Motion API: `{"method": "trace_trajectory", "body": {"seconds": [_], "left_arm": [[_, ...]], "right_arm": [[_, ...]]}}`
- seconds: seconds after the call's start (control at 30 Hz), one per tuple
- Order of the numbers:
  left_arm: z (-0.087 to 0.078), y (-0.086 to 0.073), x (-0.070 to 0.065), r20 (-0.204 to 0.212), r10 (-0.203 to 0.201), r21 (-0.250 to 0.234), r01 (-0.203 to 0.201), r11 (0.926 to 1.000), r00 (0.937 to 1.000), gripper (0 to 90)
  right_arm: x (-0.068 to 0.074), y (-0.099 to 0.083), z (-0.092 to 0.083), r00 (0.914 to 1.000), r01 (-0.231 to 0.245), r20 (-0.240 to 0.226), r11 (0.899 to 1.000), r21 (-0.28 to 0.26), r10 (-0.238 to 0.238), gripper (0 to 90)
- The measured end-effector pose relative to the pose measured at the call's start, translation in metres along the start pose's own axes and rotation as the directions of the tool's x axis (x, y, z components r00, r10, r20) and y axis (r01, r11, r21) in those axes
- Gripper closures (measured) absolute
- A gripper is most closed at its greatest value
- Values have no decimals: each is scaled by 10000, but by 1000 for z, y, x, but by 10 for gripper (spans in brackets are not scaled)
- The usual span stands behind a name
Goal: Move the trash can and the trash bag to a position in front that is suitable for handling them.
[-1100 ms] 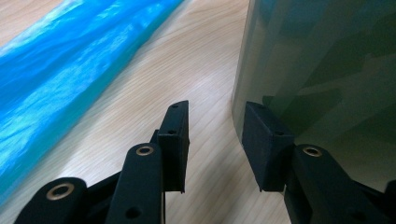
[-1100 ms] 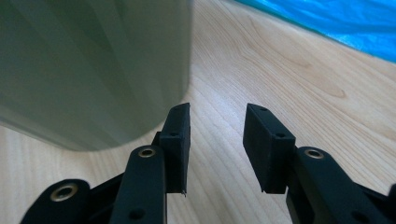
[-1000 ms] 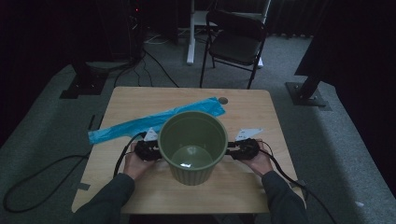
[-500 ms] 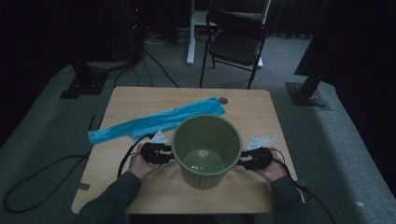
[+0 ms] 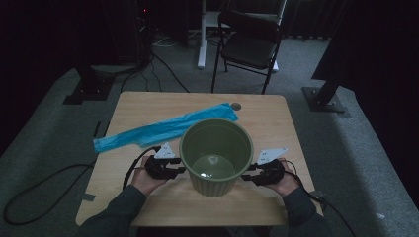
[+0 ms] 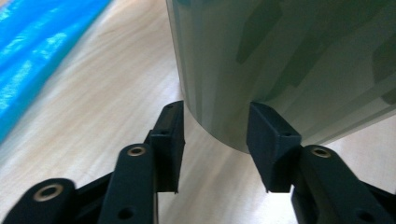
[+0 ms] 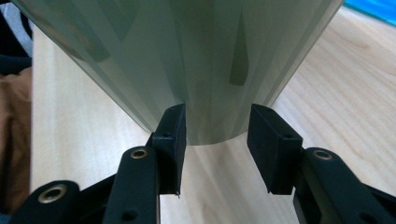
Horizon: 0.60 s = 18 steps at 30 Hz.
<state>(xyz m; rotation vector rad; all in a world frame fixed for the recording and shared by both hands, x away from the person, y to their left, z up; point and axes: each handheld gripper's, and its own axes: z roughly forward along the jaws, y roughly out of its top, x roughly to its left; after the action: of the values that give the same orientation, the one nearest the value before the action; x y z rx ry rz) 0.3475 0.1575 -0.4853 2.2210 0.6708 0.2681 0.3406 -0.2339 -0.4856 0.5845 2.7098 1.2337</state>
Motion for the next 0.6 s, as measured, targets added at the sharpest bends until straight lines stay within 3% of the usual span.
{"method": "trace_trajectory", "body": {"seconds": [0.07, 0.1, 0.2, 0.27, 0.37, 0.6], "left_arm": [[4, 1, 5, 63, -176, -28, 176, 9998, 9998, 581], [7, 4, 9, -46, -49, 180, 50, 9998, 10000, 579], [8, 8, 17, -279, -137, 176, 142, 9997, 9995, 576], [5, 11, 32, -478, -525, -18, 525, 9986, 9975, 590], [0, 13, 53, -708, -750, 8, 753, 9972, 9947, 605], [-1, 16, 80, -870, -615, 701, 677, 9952, 9943, 616]], "right_arm": [[-13, 4, 3, 9986, -153, 498, 9998, -93, 158, 572], [-16, 5, 4, 9980, -271, 572, 9996, -127, 278, 572], [-22, 6, 6, 9972, -352, 653, 9992, -195, 364, 565], [-28, 8, 9, 9948, -290, 979, 9996, -58, 294, 555], [-38, 6, 12, 9909, -446, 1275, 9990, 72, 433, 552], [-52, -12, 21, 9820, -1006, 1670, 9928, 653, 885, 552]]}}
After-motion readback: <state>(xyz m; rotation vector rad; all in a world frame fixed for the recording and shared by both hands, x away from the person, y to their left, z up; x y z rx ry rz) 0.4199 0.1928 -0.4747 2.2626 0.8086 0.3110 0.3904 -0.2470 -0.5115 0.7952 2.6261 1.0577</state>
